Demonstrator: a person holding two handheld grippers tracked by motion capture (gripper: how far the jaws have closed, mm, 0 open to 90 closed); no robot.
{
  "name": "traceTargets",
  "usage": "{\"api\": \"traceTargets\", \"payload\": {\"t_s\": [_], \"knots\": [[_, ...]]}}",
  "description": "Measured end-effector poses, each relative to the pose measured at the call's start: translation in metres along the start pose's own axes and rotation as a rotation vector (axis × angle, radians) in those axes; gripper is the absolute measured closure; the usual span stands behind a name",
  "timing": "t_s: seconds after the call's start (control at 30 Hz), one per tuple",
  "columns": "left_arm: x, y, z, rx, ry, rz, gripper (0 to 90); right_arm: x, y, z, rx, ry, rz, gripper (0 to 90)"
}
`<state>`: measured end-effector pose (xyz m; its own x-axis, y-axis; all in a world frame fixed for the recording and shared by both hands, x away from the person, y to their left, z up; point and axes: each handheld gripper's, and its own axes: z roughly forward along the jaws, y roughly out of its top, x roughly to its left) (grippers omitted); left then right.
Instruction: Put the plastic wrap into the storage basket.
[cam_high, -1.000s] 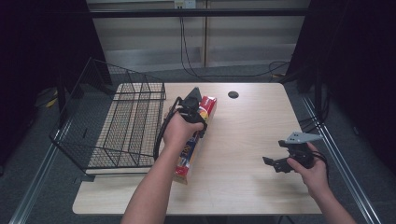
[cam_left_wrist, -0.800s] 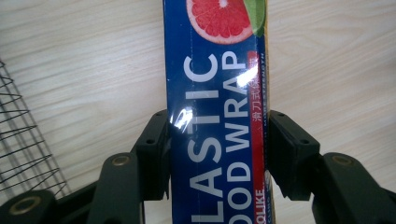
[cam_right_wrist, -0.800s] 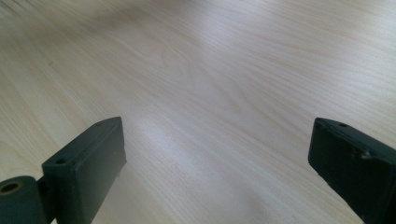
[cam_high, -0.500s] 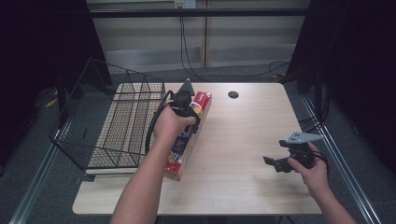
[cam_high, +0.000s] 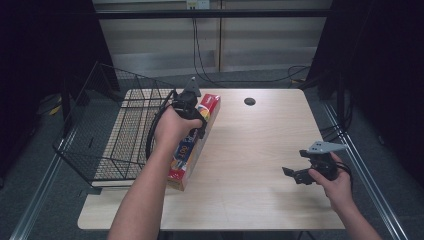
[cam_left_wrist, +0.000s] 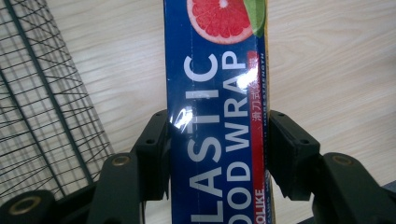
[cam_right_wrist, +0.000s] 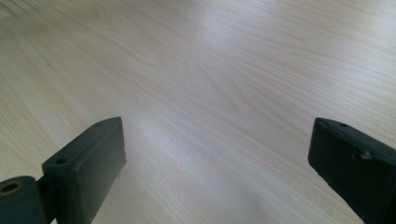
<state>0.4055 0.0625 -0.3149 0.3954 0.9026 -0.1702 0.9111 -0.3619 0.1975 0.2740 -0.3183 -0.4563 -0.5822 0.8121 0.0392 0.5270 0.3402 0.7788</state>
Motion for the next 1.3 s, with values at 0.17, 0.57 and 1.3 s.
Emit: {"api": "traceTargets", "payload": {"t_s": [0.17,0.57,1.3], "knots": [[0.003,-0.001,-0.004,0.002,-0.003,-0.006,46.6,0.0,0.0,-0.001,-0.001,-0.002,0.006,3.8],[0.014,-0.002,-0.02,-0.023,0.006,-0.033,46.7,0.0,0.0,0.0,-0.003,-0.007,0.0,3.8],[0.042,-0.008,-0.053,-0.037,0.028,-0.103,46.7,0.002,0.0,0.001,0.004,0.004,-0.003,3.8]]}}
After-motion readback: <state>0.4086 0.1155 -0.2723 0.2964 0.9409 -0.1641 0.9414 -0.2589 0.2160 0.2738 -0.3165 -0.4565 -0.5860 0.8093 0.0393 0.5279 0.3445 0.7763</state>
